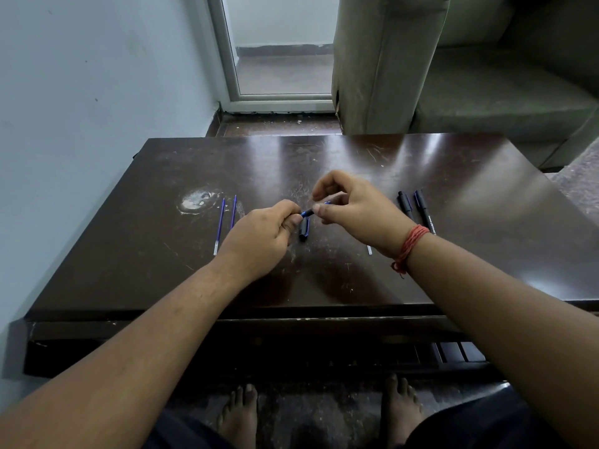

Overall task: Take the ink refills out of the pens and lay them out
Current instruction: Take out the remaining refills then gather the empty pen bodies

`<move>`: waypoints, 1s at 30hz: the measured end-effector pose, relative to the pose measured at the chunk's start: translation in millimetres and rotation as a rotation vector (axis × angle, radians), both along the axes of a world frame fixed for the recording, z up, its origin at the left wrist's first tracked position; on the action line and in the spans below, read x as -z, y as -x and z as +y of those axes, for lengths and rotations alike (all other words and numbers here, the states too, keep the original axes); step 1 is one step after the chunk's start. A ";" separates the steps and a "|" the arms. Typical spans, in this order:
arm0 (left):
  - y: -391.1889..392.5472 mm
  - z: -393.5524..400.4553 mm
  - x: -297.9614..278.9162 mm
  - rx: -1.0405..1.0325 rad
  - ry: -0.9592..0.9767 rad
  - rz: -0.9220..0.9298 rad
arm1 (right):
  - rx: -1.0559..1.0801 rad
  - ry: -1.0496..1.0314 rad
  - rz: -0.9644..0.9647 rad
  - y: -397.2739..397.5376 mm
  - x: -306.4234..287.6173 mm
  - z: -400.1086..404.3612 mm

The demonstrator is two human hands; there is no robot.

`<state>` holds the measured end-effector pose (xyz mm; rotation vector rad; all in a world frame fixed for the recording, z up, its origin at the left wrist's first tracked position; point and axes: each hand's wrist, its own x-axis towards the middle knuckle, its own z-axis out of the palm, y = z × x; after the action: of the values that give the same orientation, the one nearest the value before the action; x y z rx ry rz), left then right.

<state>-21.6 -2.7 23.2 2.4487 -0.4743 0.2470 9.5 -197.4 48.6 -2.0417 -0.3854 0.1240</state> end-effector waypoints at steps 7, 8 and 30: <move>-0.9 0.8 1.9 0.010 -0.003 -0.018 | 0.030 -0.026 0.116 4.0 -2.9 3.7; -1.0 1.2 2.1 0.008 0.002 -0.020 | 0.041 -0.077 0.124 3.1 -4.8 2.9; -7.8 2.0 8.2 -0.221 0.232 0.025 | 0.188 0.609 -0.197 -5.3 32.7 23.5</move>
<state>-13.8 -0.7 15.0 2.2713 -0.1526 0.3429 14.8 -173.9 16.0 -2.6925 -0.2956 -0.0889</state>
